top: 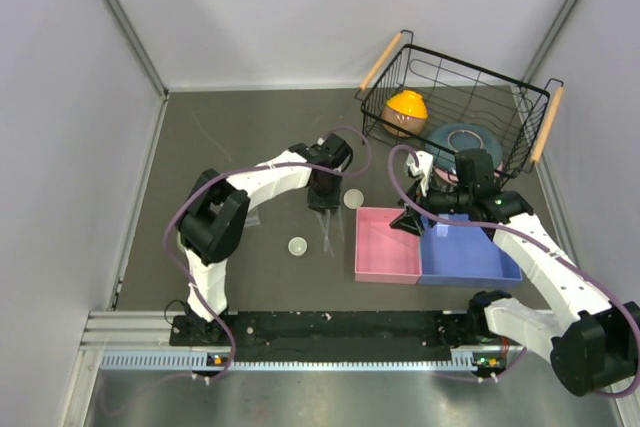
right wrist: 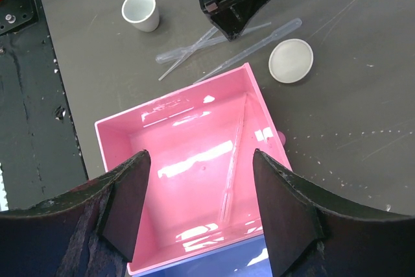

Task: Organize the chemistry lab equipment

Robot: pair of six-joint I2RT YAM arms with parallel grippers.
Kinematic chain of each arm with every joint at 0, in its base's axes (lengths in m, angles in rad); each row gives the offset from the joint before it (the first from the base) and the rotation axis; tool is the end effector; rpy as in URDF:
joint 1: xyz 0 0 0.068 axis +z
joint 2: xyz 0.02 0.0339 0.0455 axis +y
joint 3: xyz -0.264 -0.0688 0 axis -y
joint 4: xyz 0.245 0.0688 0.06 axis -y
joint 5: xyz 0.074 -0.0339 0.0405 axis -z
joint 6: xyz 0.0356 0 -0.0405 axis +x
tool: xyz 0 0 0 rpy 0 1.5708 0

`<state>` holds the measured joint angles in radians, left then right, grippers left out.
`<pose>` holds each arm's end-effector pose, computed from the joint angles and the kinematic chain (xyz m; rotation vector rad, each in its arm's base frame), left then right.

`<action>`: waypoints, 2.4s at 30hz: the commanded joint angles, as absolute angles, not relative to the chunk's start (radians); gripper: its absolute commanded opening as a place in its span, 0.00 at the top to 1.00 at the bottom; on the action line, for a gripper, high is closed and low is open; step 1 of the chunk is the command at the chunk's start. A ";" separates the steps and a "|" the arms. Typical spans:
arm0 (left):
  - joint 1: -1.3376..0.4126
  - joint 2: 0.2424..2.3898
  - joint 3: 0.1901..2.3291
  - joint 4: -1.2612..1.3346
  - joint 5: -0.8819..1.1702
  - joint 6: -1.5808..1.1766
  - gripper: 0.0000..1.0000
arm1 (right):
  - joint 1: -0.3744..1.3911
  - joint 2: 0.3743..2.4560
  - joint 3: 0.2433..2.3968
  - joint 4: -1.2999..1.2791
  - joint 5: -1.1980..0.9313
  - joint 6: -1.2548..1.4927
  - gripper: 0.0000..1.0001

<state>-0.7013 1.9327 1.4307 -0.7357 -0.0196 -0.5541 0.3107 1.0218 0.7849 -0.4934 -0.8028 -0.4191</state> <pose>0.3007 -0.2530 0.1915 0.2048 2.8419 -0.2587 0.1902 0.0880 0.2737 -1.1384 1.8470 0.8518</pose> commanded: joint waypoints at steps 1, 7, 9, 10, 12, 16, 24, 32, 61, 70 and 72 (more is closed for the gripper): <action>-0.712 1.960 1.460 -0.747 -0.005 -0.531 0.66 | 0.299 1.011 0.798 -0.485 -0.815 -0.439 0.34; -0.713 1.991 1.474 -0.770 -0.015 -0.520 0.70 | 0.301 1.012 0.796 -0.486 -0.816 -0.443 0.34; -0.713 2.000 1.482 -0.779 -0.017 -0.517 0.71 | 0.301 1.014 0.796 -0.488 -0.815 -0.445 0.34; -0.713 2.008 1.482 -0.782 -0.017 -0.517 0.72 | 0.301 1.014 0.796 -0.486 -0.815 -0.443 0.34; -0.713 2.014 1.482 -0.788 -0.021 -0.517 0.72 | 0.301 1.017 0.795 -0.486 -0.816 -0.446 0.34; -0.713 2.025 1.482 -0.788 -0.023 -0.515 0.76 | 0.299 1.022 0.795 -0.486 -0.816 -0.448 0.34; -0.713 2.008 1.493 -0.778 -0.025 -0.518 0.98 | 0.299 1.022 0.793 -0.488 -0.813 -0.454 0.34; -0.713 1.878 1.456 -0.749 -0.032 -0.554 1.00 | 0.301 1.049 0.784 -0.494 -0.841 -0.468 0.34; -0.790 0.934 0.620 0.330 0.015 -0.896 1.00 | 0.632 1.376 1.088 -0.264 -0.977 0.291 0.23; -0.810 0.922 0.611 0.339 -0.029 -0.913 1.00 | 0.660 1.430 1.117 -0.232 -0.959 0.347 0.68; -0.811 0.916 0.604 0.327 -0.040 -0.917 0.98 | 0.661 1.428 1.121 -0.238 -0.956 0.342 0.84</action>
<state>-0.8032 0.9421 0.6228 0.2691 -0.0013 -0.8982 0.6476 1.4197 1.0626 -0.2810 -0.9646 0.3073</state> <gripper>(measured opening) 0.010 0.293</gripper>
